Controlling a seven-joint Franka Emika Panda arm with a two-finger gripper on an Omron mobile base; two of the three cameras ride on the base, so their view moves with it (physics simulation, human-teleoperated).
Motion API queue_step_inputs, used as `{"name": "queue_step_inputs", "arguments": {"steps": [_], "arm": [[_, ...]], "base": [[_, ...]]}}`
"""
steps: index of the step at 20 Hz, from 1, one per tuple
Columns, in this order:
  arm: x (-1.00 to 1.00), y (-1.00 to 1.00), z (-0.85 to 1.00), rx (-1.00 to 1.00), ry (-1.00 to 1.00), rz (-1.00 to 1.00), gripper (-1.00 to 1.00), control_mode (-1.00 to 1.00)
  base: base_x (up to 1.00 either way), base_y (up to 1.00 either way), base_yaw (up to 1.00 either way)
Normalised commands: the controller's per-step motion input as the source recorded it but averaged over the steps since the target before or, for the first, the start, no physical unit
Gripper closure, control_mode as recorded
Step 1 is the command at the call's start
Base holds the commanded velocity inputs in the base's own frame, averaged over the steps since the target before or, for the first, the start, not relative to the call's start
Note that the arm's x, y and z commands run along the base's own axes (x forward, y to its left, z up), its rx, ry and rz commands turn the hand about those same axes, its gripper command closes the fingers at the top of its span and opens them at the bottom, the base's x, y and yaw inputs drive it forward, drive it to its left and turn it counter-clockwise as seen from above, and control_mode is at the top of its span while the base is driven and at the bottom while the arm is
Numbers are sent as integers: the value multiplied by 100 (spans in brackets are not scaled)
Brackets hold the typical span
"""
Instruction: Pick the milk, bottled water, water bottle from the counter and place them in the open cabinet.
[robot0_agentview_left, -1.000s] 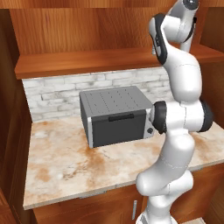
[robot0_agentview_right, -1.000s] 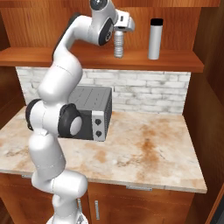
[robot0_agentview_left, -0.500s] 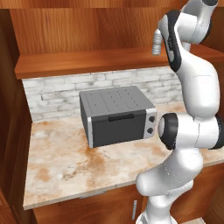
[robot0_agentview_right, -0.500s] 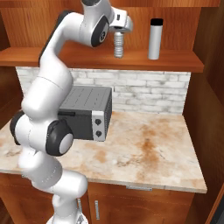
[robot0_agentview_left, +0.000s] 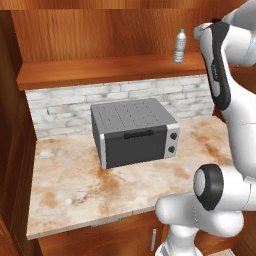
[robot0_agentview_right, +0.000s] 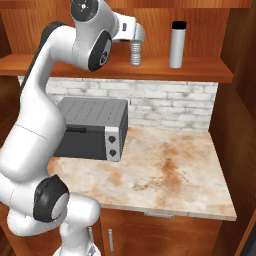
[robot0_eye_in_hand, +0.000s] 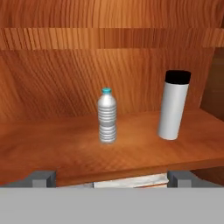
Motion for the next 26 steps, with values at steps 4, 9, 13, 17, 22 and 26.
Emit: {"name": "queue_step_inputs", "arguments": {"steps": [4, 9, 13, 17, 22, 26], "arm": [[-95, 27, -7, -3, -3, 0, -100, -100], [-89, 29, -10, -4, 0, 0, -100, -100], [-90, 27, -6, -3, 0, 0, -100, -100], [-92, 22, -2, -2, 0, 0, -100, -100], [-91, 19, -7, -1, 0, 1, -100, -100], [-85, 18, -7, 0, 0, 1, -100, -100]], "base": [[0, 0, 0], [0, 0, 0], [0, 0, 0], [0, 0, 0], [0, 0, 0], [0, 0, 0]]}}
